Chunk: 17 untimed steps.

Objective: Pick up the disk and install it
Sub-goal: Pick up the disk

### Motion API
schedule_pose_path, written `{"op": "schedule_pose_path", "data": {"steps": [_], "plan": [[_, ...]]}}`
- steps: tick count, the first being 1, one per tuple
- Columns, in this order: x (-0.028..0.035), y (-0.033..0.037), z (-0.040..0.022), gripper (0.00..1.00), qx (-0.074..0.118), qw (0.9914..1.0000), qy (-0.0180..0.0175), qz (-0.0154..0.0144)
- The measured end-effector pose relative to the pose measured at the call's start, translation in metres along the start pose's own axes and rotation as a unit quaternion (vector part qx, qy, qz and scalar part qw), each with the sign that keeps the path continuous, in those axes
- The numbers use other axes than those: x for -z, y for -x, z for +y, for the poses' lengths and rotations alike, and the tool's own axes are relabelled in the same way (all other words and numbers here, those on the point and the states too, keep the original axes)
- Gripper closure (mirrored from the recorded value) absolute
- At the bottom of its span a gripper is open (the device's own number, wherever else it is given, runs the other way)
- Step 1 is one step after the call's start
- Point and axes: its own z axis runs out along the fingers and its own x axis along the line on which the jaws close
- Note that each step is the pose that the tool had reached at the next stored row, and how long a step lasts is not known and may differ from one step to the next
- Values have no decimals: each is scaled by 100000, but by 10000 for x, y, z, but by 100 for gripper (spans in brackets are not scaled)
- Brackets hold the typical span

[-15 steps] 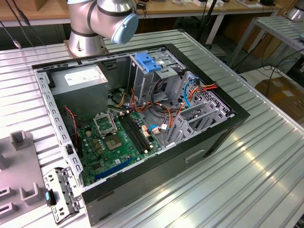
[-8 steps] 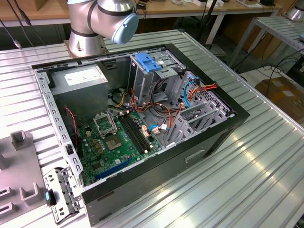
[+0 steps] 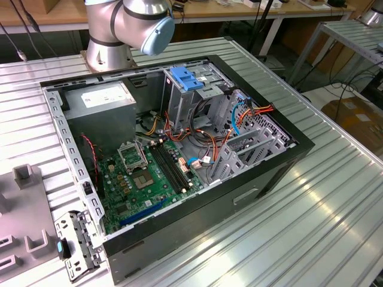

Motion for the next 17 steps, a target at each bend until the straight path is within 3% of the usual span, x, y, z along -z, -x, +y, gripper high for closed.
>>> {"op": "schedule_pose_path", "data": {"steps": [17], "plan": [[-2,8,-159,63,3,100000,0,0]]}}
